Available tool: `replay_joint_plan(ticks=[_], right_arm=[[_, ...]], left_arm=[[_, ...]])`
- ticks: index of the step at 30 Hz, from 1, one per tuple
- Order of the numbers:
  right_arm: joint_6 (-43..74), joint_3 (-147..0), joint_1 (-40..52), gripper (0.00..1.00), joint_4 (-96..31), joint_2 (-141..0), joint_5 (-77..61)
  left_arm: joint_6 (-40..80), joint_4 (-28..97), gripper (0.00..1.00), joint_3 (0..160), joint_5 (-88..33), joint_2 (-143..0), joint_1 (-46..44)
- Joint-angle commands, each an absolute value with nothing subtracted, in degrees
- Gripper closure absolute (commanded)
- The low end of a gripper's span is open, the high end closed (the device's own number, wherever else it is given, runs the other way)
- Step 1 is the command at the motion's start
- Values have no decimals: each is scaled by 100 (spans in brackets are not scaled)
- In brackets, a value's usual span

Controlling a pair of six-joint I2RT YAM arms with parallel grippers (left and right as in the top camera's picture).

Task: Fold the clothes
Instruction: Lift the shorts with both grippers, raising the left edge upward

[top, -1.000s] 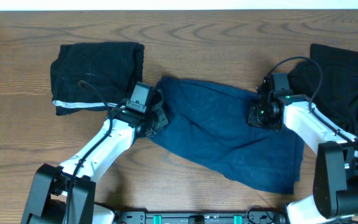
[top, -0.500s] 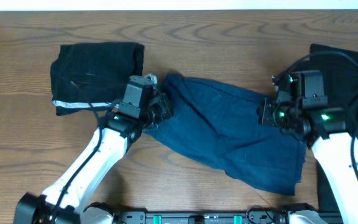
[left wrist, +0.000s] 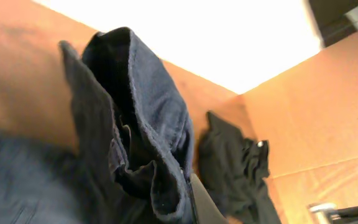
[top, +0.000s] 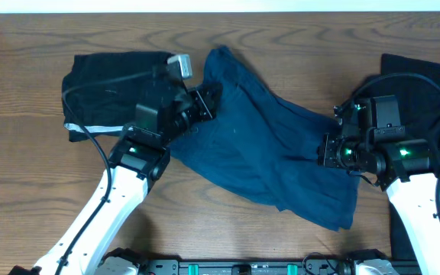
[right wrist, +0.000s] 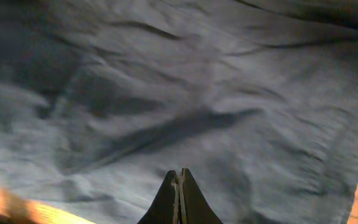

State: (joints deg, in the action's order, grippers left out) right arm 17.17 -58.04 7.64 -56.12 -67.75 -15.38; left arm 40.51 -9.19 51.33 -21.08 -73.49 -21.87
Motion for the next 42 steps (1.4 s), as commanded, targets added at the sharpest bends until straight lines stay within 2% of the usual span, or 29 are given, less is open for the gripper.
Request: replay_joint_plan(ticks=[1,13,20,25,36,42], right_arm=[[1664,-5850,770,99,-5610,-6737,-1345],[1671,-5850,137,99,-5631,-6882,-1079],[1634,-5837,119,99,-5500,-7695,-1094],[1249,-5837,119,99,-4974,-8580,-1426],[913,-5837,145,99,-3590,-10060,-1669],[1118,-5837,89,99,-2683,-11021,-532]], left_arm=[[3592,-1041,94,5721,-2167,-7166,-2161],[2014,-10,94,7164,-2067,-7168,-2156],[1863,89,94,7465,-1640,-7168,-2156],[1848,255,94,7756,-1640,-7168,-2156],[1564,1782,94,9032,-1647,-7140,-2156],[1564,2154,94,9111,-1645,-6890,-2156]])
